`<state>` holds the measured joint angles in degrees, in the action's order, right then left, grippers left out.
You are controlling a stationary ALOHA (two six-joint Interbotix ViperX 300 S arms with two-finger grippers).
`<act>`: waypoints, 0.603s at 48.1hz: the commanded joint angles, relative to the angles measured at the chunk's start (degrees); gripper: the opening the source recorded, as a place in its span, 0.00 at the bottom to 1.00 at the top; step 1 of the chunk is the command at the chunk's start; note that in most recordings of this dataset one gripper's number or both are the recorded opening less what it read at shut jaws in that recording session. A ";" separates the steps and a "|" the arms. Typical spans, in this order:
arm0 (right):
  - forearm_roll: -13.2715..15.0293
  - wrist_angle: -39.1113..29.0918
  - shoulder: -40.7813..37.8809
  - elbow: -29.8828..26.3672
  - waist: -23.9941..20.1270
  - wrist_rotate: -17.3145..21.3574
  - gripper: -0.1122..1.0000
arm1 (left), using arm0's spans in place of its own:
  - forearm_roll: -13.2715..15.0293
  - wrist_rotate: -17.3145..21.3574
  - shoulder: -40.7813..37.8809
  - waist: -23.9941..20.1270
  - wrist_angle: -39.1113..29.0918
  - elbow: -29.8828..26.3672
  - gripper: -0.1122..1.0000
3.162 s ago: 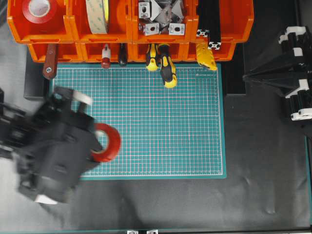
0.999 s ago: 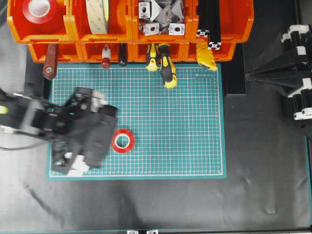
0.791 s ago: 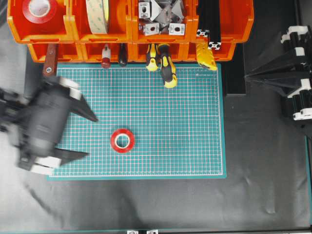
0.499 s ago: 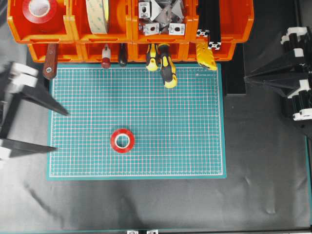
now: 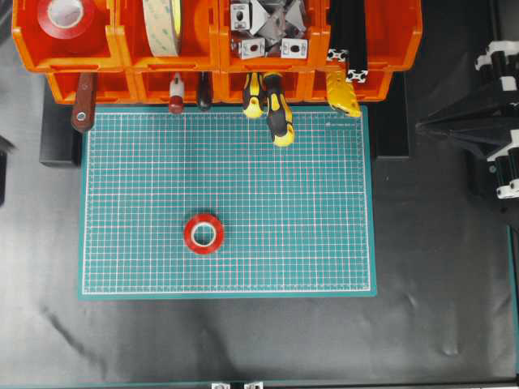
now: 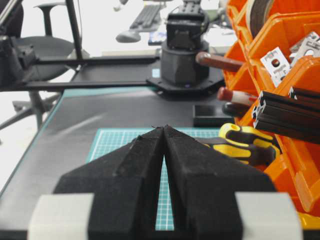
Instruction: Pick vinyl tape from container rack with left arm.
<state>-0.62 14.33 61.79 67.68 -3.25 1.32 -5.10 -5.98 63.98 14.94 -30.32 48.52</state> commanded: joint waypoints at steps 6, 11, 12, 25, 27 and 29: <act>-0.09 0.09 -0.26 -1.14 0.00 0.00 0.11 | 0.00 -0.18 5.19 -2.55 0.62 1.67 0.76; -0.09 0.00 -0.26 -1.14 0.00 0.00 0.11 | 0.09 -0.18 5.54 -4.04 2.20 2.46 0.76; -0.09 0.00 -0.26 -1.14 -0.09 0.00 0.11 | 0.00 -0.09 5.54 -4.13 2.72 2.55 0.76; -0.09 0.00 -0.26 -1.14 0.00 0.09 0.11 | 0.00 0.00 5.45 -4.66 9.14 4.57 0.76; -0.09 0.00 -0.26 -1.14 0.00 0.09 0.11 | 0.09 0.00 5.45 -4.66 9.76 4.83 0.76; -0.09 0.00 -0.26 -1.14 0.00 0.09 0.11 | 0.09 0.00 5.54 -4.66 10.55 5.19 0.76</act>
<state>-0.53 14.24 61.79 67.68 -3.25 1.32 -5.10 -5.89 69.87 10.46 -21.62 53.79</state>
